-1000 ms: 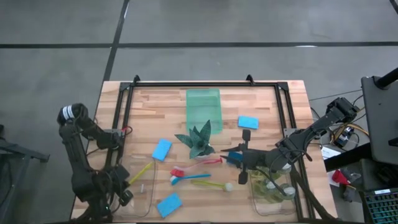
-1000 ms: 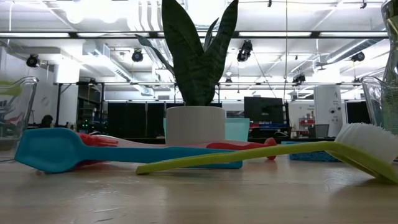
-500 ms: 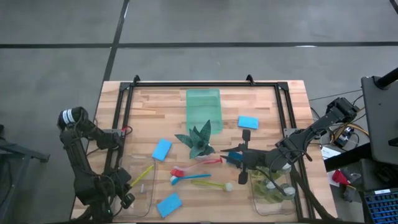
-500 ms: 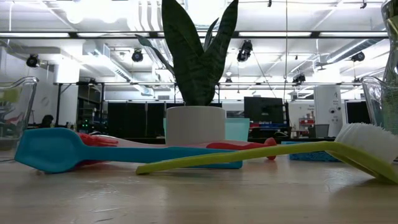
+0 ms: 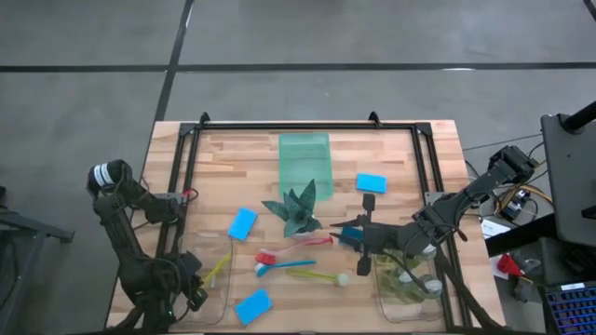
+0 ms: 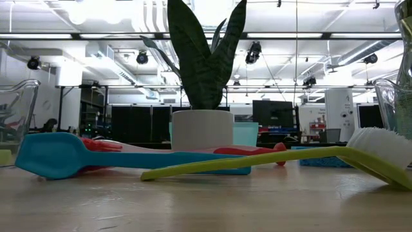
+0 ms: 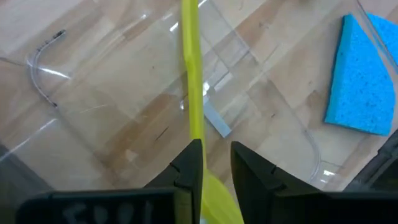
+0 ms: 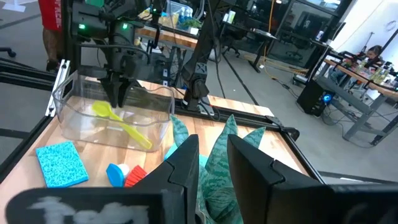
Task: Pick & Place Kitchen Sink Supplies
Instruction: Put the green dish brush into the left transparent bin
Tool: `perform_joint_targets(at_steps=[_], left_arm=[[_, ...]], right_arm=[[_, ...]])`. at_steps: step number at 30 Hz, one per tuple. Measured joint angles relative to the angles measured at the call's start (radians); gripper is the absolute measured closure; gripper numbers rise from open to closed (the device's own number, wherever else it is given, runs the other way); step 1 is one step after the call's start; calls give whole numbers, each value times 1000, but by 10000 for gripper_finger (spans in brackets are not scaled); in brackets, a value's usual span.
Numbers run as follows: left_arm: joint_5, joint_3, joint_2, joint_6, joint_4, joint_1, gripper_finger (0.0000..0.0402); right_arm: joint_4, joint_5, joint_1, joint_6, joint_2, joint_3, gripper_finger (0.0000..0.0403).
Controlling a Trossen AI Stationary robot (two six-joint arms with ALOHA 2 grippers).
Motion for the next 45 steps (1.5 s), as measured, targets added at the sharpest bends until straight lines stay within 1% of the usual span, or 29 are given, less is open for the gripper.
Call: perform_joint_targets(at_steps=[5,8,10,13,15,16,18,20,21,24,29,35,40,45], left_arm=[[-2,11,-9,32,-7,0,313],[-28,15,-39,36,-10,3,309],[-56,20,-70,41,-10,4,310],[-129,30,-123,58,-11,5,312],[-197,40,-163,92,-11,5,312],[-252,46,-182,111,-11,5,311],[-394,56,-215,180,-3,5,312],[-530,68,-244,289,25,12,312],[-570,76,-256,354,46,21,312],[-608,90,-278,575,121,66,312],[-586,92,-276,935,331,189,312],[-453,90,-218,1286,513,331,314],[-350,89,-141,1477,617,422,310],[-312,89,-66,1610,719,480,299]], right_arm=[[0,0,0,0,0,0,316],[0,0,0,-3,0,0,319],[0,0,0,-3,0,0,324],[0,0,0,-3,0,0,331],[0,0,0,-3,0,0,334],[0,0,0,-3,0,0,335],[0,0,0,-3,0,0,334],[0,0,0,-3,0,0,331],[0,0,0,-3,0,0,329],[0,0,0,-3,0,0,324],[0,0,0,-3,0,0,317],[-1,0,0,-3,0,0,321],[-1,0,0,-11,0,0,332],[-1,0,0,-19,0,0,333]])
